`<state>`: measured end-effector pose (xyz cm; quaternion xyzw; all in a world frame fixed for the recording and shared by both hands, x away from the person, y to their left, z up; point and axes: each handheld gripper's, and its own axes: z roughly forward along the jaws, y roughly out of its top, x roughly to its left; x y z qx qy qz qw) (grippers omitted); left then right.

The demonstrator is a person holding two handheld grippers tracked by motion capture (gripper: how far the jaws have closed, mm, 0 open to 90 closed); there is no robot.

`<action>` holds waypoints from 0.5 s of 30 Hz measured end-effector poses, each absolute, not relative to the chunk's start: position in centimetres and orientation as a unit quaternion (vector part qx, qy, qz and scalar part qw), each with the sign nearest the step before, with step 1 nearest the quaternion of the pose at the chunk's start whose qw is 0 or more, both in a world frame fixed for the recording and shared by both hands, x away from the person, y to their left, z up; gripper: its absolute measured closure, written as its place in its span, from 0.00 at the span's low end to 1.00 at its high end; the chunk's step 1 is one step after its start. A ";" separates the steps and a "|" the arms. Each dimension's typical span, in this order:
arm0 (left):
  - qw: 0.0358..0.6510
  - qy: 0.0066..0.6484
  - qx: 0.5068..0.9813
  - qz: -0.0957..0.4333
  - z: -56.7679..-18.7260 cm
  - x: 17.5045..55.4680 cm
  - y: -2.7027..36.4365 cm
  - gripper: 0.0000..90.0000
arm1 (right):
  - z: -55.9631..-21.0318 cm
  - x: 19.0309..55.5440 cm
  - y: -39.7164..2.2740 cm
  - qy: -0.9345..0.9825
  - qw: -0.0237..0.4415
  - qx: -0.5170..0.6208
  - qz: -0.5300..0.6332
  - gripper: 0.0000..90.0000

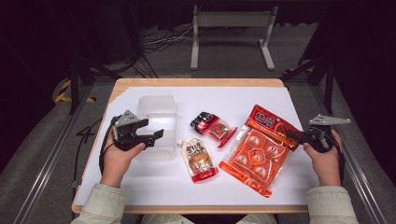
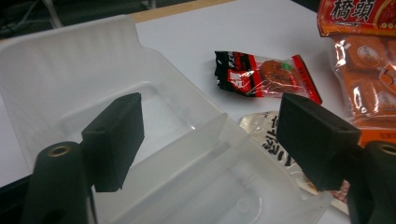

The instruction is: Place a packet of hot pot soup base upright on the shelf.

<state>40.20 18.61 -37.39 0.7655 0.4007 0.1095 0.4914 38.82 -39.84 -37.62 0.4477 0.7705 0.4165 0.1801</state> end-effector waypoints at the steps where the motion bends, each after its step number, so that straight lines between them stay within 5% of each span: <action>1: 0.493 0.407 0.763 0.092 -37.4 40.3 18.7 0.30 | -37.3 38.6 -39.9 0.770 0.182 0.446 0.419 1.00; 15: 0.545 0.369 0.736 0.161 -37.6 39.7 18.7 0.05 | -33.2 36.4 -39.0 0.773 0.193 0.405 0.449 1.00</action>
